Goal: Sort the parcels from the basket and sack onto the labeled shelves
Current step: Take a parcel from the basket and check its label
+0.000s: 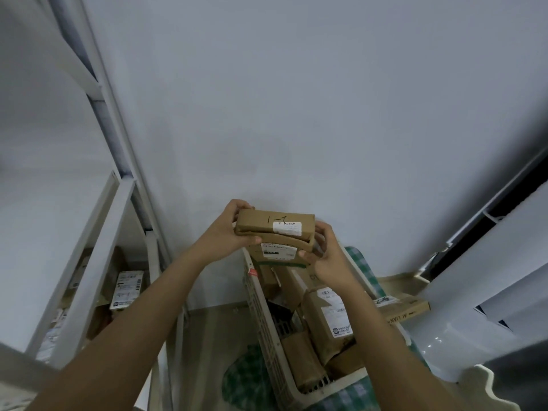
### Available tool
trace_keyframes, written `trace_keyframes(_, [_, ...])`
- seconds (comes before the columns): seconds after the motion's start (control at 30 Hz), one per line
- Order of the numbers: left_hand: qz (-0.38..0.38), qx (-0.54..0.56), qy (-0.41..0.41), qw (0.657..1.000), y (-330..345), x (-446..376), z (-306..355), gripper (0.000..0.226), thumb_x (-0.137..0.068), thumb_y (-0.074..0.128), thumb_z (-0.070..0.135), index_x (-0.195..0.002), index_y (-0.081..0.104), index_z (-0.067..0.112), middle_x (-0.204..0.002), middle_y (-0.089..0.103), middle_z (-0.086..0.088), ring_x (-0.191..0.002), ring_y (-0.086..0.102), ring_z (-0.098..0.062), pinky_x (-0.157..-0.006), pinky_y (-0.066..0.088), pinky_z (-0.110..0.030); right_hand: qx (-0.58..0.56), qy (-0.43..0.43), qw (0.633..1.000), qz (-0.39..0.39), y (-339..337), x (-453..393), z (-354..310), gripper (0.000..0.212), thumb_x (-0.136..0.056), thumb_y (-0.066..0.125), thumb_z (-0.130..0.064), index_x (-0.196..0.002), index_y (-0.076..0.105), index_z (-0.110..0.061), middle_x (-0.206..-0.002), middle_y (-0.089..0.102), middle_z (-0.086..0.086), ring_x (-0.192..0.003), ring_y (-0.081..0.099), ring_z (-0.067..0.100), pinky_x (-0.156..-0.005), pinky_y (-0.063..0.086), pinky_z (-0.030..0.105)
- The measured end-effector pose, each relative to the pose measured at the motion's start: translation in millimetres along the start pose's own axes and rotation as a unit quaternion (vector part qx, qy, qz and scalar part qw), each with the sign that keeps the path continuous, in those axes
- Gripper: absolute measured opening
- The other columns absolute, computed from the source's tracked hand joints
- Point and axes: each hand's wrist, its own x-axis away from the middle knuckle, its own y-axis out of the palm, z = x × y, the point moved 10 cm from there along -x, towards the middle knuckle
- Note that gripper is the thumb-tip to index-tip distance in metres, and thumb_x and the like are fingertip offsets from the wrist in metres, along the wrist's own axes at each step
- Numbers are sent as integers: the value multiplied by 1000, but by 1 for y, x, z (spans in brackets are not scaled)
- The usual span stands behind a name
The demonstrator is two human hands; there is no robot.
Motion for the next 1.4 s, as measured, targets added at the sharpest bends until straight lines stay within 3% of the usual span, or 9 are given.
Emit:
trace_keyframes(0.2, [26,-220,47,974,-2,11,24,45,-79,77,30,-109,44,24,-106,56,3,-89,54,-9,-67,46,-20,24,-31,999,9,-1,-4,-26,51,-96,50,5,-141,36,-16,-124,48,-10,-103,52,-18,-85,51,11])
trace_keyframes(0.37, [109,-217,-49,969,3,23,28,45,-81,68,47,-105,40,22,-92,56,7,-76,57,-6,-59,46,-25,152,-68,969,181,-3,6,-33,44,-93,62,-25,-130,38,-30,-120,37,-11,-112,51,11,-91,55,41])
trace_keyframes(0.47, [139,-150,-136,969,13,30,16,48,-84,63,52,-107,38,19,-93,53,5,-77,56,-8,-58,44,-24,239,-103,962,77,36,14,-30,65,-91,61,-22,-146,27,-25,-145,27,-4,-130,34,16,-107,43,44])
trace_keyframes(0.6, [174,-45,-205,962,20,39,3,53,-85,62,53,-112,35,17,-102,52,2,-88,57,-14,-76,56,-36,407,-96,908,-23,72,17,-12,100,-91,59,-41,-153,-18,-27,-162,-21,-3,-150,-14,21,-120,3,45])
trace_keyframes(0.9, [112,22,-217,969,33,70,7,58,-88,56,55,-120,29,15,-110,48,1,-93,54,-9,-69,44,-18,351,-137,919,119,63,34,-28,77,-81,75,-29,-148,38,-21,-141,46,6,-126,43,25,-96,47,42])
trace_keyframes(1.03, [127,-8,-152,980,12,84,7,52,-91,42,61,-117,32,18,-118,48,0,-102,52,-12,-77,40,-21,259,-156,948,101,58,52,-44,53,-79,74,-22,-126,51,-30,-122,56,-7,-114,52,12,-89,50,34])
trace_keyframes(1.17, [230,10,-99,968,-30,104,3,39,-102,41,31,-137,28,22,-144,33,-5,-118,44,-17,-100,38,-33,176,-156,969,73,64,82,-63,49,-81,73,-14,-106,48,-48,-107,53,-24,-103,50,-3,-88,42,22])
trace_keyframes(1.27, [188,-49,-74,978,-40,123,1,67,-92,42,-1,-149,18,23,-154,18,-5,-140,24,-21,-117,22,-38,127,-131,980,85,77,109,-62,53,-83,70,-12,-112,46,-49,-113,55,-18,-108,51,-5,-93,46,28])
trace_keyframes(1.4, [126,-52,-39,990,-41,150,8,87,-88,58,0,-152,6,28,-159,9,0,-146,10,-18,-116,12,-30,84,-114,986,83,97,154,-69,65,-85,68,-1,-120,44,-49,-116,53,-36,-115,52,-9,-100,48,27])
